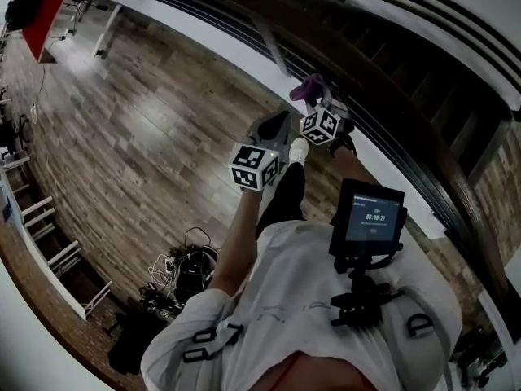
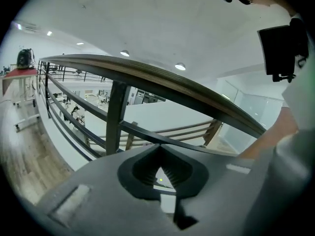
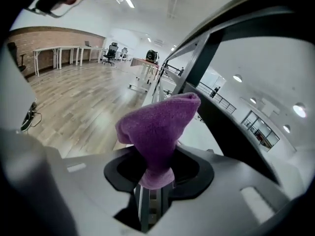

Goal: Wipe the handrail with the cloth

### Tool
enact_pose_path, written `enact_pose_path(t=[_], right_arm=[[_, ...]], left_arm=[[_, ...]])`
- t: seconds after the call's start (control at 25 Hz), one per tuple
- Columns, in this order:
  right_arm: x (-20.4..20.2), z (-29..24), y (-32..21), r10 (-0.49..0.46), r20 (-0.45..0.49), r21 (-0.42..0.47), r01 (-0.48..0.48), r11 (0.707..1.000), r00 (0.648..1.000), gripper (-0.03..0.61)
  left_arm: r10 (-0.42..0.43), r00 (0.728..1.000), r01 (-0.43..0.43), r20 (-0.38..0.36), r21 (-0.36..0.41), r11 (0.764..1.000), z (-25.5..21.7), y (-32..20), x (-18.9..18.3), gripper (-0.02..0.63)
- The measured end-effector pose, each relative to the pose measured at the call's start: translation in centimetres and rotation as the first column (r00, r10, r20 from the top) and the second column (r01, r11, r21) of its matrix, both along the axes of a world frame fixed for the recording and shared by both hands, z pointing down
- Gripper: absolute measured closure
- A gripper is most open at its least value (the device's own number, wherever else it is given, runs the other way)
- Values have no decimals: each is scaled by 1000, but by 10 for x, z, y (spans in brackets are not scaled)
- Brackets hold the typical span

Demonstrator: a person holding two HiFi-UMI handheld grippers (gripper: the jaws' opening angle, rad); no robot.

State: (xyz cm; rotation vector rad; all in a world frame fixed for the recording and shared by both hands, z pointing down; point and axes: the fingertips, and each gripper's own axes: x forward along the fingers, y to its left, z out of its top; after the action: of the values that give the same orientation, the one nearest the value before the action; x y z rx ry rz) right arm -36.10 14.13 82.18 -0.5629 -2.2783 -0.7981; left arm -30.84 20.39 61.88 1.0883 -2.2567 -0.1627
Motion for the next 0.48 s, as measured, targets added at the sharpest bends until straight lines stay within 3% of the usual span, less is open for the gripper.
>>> enact_pose_path(t=[0.12,0.32,0.48], right_arm=[[-56,20,21,25,-14,0,-25,1000,1000,454],[-113,61,49,74,-96,0,-75,997,993,454],[-130,88,51,60,-104,108,-49,993,993,448]], left_arm=[[-31,999,32,20,-20,999,13,26,-24,614],[-97,995,97,3,-28,995,38,53,-50,614],[-114,993,114,-17,-30,993,50,60,-49,614]])
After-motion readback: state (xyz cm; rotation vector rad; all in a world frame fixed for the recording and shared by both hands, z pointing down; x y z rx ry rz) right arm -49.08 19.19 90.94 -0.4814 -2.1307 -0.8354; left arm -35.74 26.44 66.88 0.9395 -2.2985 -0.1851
